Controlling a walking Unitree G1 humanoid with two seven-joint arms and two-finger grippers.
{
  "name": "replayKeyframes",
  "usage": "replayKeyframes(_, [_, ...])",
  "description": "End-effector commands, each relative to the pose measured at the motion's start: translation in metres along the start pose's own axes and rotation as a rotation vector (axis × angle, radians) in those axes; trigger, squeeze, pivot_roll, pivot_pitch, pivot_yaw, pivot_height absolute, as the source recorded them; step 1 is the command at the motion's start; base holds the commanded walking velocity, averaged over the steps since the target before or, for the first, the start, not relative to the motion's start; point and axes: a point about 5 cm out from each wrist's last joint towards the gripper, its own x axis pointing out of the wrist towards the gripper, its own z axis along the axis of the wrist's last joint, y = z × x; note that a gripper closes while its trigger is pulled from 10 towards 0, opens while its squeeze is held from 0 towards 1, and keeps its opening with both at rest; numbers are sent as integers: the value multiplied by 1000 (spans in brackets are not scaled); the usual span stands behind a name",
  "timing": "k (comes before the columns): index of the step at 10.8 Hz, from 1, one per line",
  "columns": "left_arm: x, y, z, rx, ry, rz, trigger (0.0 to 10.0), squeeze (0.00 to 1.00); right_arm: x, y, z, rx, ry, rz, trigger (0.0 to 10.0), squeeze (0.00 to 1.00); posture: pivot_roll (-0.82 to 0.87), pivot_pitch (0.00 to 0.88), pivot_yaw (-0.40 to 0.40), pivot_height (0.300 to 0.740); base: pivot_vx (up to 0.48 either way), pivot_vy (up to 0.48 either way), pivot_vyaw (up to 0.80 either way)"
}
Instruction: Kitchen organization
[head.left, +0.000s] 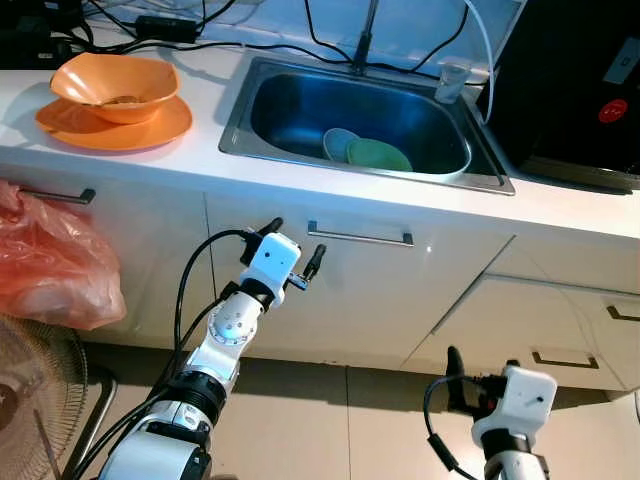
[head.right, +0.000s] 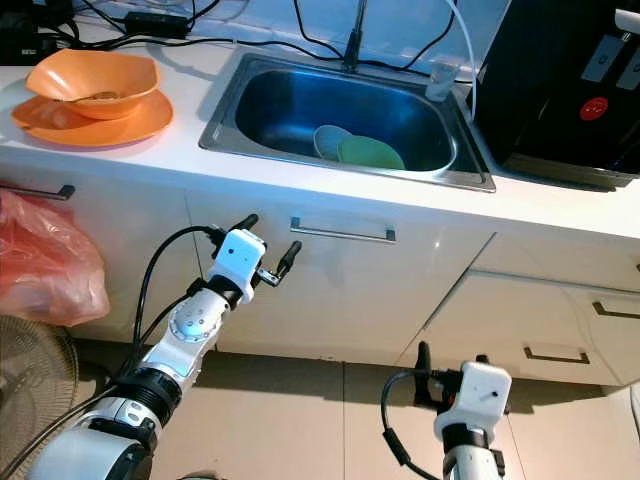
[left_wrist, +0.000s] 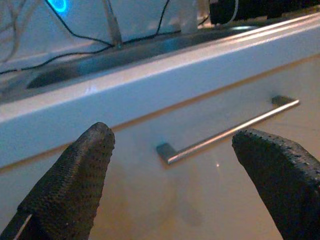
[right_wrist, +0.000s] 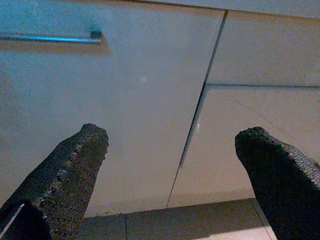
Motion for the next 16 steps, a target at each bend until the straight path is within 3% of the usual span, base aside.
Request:
replayKeyframes(1, [7,-7,14,6,-68,-29,10000,0,0,-3,8,7,-15,-28,10000,0,111,0,-152,740,0,0,0])
replayKeyframes(5, [17,-10,27,-18,-107,-35,10000,0,5,0,19,22,-57,-52,10000,0,108,0,-146,740,0,0,0])
replayKeyframes(12, [29,-20,48,-43,-169,-81,10000,0,9,-6,20,10,-69,-74,10000,0,98,0,-131,740,0,0,0])
replayKeyframes(16, [28,-18,44,-64,-135,-78,10000,0,10,-4,20,1,-73,-70,10000,0,103,0,-129,740,0,0,0])
